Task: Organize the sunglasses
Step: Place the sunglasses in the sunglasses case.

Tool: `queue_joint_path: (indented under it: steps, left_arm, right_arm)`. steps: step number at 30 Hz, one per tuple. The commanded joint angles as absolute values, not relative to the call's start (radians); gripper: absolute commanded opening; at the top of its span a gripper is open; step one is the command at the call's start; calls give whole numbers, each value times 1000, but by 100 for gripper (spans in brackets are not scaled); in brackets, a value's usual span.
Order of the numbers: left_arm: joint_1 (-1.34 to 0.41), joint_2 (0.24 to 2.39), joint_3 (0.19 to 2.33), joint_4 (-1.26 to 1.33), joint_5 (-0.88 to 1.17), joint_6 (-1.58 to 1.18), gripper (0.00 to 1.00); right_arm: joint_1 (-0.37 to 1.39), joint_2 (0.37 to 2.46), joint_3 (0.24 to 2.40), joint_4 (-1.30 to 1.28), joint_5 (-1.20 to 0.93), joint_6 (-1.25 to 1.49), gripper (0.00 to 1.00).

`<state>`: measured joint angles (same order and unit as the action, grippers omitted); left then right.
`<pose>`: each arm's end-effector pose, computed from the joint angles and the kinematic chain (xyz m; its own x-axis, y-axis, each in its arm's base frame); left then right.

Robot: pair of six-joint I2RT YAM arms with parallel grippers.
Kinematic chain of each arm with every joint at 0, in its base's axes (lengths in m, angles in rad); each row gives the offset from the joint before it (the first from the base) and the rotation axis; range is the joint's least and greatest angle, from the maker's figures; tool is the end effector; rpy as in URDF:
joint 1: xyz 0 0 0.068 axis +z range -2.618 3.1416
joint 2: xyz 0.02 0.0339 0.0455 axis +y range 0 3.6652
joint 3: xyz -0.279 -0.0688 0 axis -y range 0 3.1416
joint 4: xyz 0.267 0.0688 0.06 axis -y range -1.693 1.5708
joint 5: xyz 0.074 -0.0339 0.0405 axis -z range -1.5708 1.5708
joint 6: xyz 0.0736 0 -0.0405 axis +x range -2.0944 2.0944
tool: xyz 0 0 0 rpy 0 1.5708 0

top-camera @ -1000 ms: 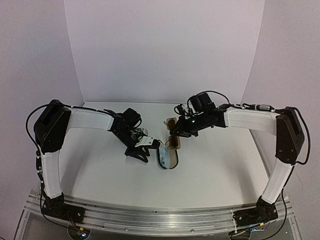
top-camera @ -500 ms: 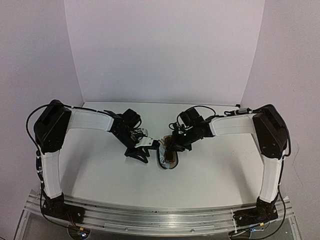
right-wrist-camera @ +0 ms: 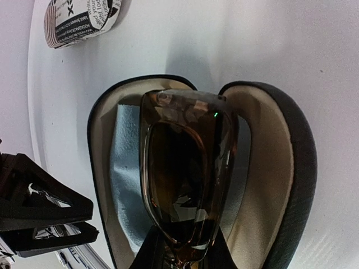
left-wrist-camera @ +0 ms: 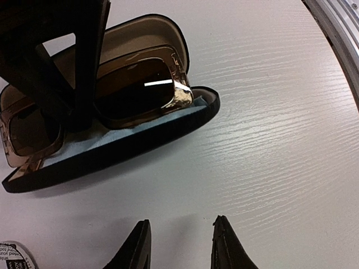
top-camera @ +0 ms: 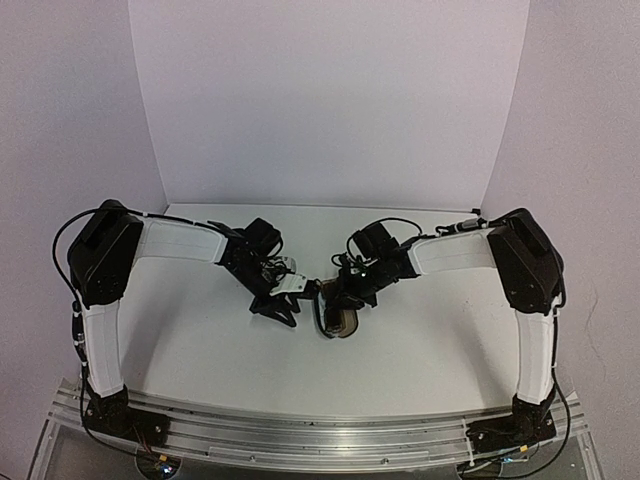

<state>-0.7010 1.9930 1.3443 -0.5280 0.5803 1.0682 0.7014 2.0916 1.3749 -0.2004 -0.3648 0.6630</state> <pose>0.3067 -0.3117 0.1293 0.2738 0.7279 -0.6286 0.9557 -0.2794 0.0926 0.3546 0.3339 0.1120 -0.9510 -0.0507 -0.3050 -0.2325 0.7674 0.5975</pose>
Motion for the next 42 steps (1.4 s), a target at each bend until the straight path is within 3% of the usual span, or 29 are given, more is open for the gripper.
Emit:
queue_joint_path:
  steps: [1,8,17,23,32,36,42]
  left_arm:
    - [-691,1962,1319,-473,571,1061,34]
    - [-652,1989,1380,-422,592,919,41]
    - [-557,2026,1429,-347,718,209,62]
    - [-555,2024,1357,-273,721,-133,66]
    - [-552,2067,1316,-223,729,-232,40]
    - [-541,2112,1347,-272,740,-229,21]
    - [-529,2104,1343,-305,747,-209,19]
  right_arm:
    - [731,2132,1422,-207,-382,626,18]
    - [760,2154,1467,-299,-310,530,28]
    - [808,2158,1541,-349,-205,478,35]
    - [847,2153,1593,-405,-121,435,41]
    - [899,2178,1638,-442,-35,403,43]
    - [909,2190,1656,-453,-21,401,43]
    - [915,2179,1696,-472,0,384,43]
